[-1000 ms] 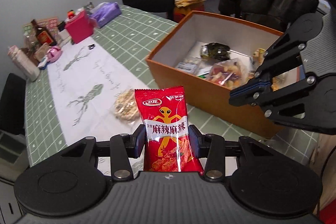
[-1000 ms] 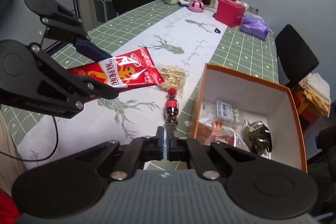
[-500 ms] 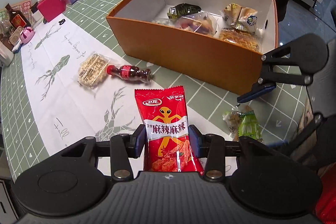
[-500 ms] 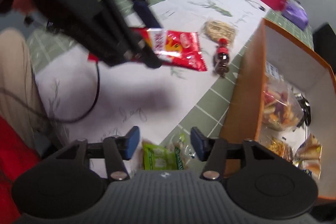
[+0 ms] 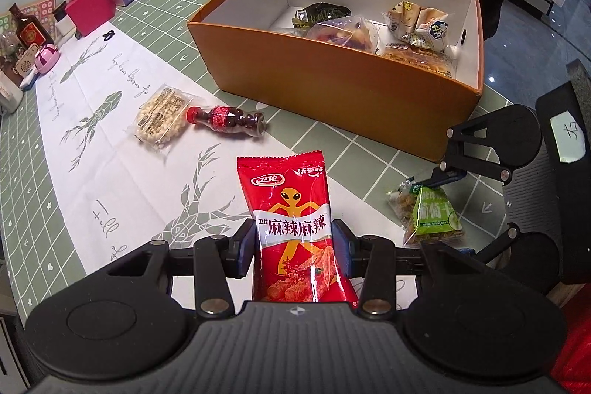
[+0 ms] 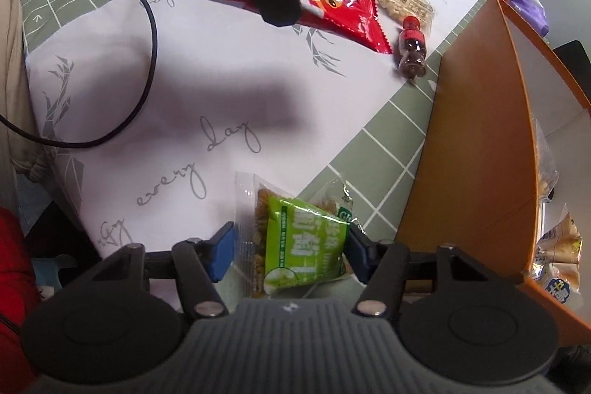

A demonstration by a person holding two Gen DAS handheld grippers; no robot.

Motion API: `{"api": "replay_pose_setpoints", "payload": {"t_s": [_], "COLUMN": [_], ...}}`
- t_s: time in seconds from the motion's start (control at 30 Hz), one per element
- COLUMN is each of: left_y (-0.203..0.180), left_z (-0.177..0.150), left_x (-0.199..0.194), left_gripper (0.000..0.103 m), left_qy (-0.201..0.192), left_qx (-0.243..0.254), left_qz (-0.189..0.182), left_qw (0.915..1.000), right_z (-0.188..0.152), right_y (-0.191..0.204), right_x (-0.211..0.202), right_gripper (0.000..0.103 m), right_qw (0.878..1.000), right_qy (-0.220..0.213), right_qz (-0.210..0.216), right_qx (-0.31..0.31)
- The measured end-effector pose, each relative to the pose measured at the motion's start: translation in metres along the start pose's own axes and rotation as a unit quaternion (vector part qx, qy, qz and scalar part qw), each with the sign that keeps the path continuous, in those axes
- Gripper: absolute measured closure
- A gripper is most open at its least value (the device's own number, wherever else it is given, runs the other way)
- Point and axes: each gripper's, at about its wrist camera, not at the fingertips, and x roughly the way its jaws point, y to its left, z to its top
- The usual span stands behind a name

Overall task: Organize snacks
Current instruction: 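Carry both packets over the orange box and open both grippers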

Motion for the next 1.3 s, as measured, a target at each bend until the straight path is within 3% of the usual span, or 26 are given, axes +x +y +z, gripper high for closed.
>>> {"api": "replay_pose_setpoints", "payload": {"t_s": [0.07, 0.17, 0.3, 0.5, 0.73, 0.87, 1.07, 1.3], "left_y": [0.0, -0.001, -0.001, 0.006, 0.001, -0.005, -0.018, -0.03], "left_z": [0.001, 0.003, 0.011, 0.039, 0.084, 0.112, 0.144, 0.169], "left_x": [-0.001, -0.002, -0.009, -0.035, -0.057, -0.05, -0.01, 0.036], "left_gripper": [0.054, 0.054, 0.054, 0.054, 0.054, 0.054, 0.054, 0.054], "left_qy": [-0.001, 0.0, 0.003, -0.03, -0.083, -0.091, -0.039, 0.011], "left_qx": [0.002, 0.007, 0.021, 0.035, 0.054, 0.064, 0.074, 0.021], "left_qz": [0.0, 0.0, 0.002, 0.025, 0.034, 0.017, -0.049, -0.1], "left_qw": [1.0, 1.0, 0.9998, 0.9987, 0.9945, 0.9937, 0.9953, 0.9947], "right_z": [0.002, 0.004, 0.013, 0.031, 0.039, 0.039, 0.025, 0.005], "right_y": [0.005, 0.003, -0.002, -0.041, -0.104, -0.143, -0.182, -0.193], "right_x": [-0.001, -0.006, -0.026, -0.081, -0.135, -0.135, -0.097, -0.064], "right_gripper": [0.063, 0.066, 0.067, 0.067, 0.066, 0.066, 0.066, 0.066], "right_qw": [1.0, 1.0, 0.999, 0.995, 0.986, 0.987, 0.988, 0.989], "right_qy": [0.001, -0.004, -0.024, -0.083, -0.133, -0.104, -0.029, 0.024], "right_qz": [-0.013, -0.001, 0.005, 0.041, -0.005, -0.03, -0.011, 0.001], "right_qx": [-0.019, -0.018, -0.023, 0.038, 0.1, 0.12, 0.154, 0.148]}}
